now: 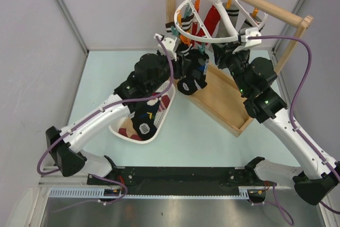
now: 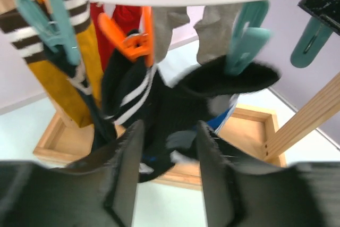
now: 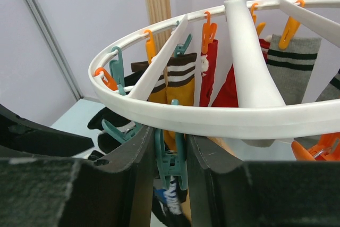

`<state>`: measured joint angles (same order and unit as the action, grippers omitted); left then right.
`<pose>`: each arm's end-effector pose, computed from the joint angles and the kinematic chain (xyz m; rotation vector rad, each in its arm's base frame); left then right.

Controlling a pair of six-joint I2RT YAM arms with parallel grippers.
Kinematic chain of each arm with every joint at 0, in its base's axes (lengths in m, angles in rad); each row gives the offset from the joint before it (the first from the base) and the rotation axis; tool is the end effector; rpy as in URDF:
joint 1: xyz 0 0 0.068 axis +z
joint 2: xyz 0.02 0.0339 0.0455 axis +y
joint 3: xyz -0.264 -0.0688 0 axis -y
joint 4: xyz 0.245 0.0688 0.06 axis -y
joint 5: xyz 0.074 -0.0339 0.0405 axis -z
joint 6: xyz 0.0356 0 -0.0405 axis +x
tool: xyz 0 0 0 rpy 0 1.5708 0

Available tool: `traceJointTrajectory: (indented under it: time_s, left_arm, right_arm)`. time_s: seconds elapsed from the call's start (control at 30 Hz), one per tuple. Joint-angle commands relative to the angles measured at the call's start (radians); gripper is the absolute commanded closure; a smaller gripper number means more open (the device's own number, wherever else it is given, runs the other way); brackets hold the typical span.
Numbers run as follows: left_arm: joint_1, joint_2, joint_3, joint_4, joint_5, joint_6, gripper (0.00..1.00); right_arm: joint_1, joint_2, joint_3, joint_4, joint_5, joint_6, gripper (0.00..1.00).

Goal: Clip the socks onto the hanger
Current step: Open the clamp at the hanger.

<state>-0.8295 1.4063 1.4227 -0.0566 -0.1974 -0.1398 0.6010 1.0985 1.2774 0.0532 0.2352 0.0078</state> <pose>0.2277 -0.2384 0.4336 0.4063 1.5912 -0.5884 0.1994 0.1266 0.4762 -0.2001 1.3391 0.3563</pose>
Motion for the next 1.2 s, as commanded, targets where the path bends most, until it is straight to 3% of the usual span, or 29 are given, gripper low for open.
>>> traceJointTrajectory:
  time_s: [0.0, 0.23, 0.4, 0.67, 0.97, 1.17]
  left_arm:
    - [0.038, -0.095, -0.053, 0.043, 0.007, -0.007, 0.43]
    - [0.147, -0.194, -0.208, -0.055, -0.075, -0.03, 0.26]
    - [0.296, -0.124, -0.264, -0.187, -0.149, -0.053, 0.22]
    - [0.452, 0.147, -0.249, -0.213, -0.18, 0.003, 0.34]
    - [0.46, 0.419, -0.107, -0.225, -0.258, 0.012, 0.48]
    - [0.46, 0.557, -0.022, -0.252, -0.293, 0.019, 0.5]
  right_arm:
    - [0.0, -0.008, 0.03, 0.022, 0.003, 0.043, 1.0]
    - [-0.004, -0.011, 0.03, 0.017, 0.003, 0.047, 1.0]
    - [-0.009, -0.008, 0.03, 0.013, 0.001, 0.052, 1.0]
    - [-0.023, -0.011, 0.028, 0.008, -0.013, 0.05, 1.0]
    - [-0.043, -0.003, 0.028, -0.007, -0.025, 0.064, 1.0]
    - [-0.056, 0.0, 0.028, -0.016, -0.034, 0.07, 1.0]
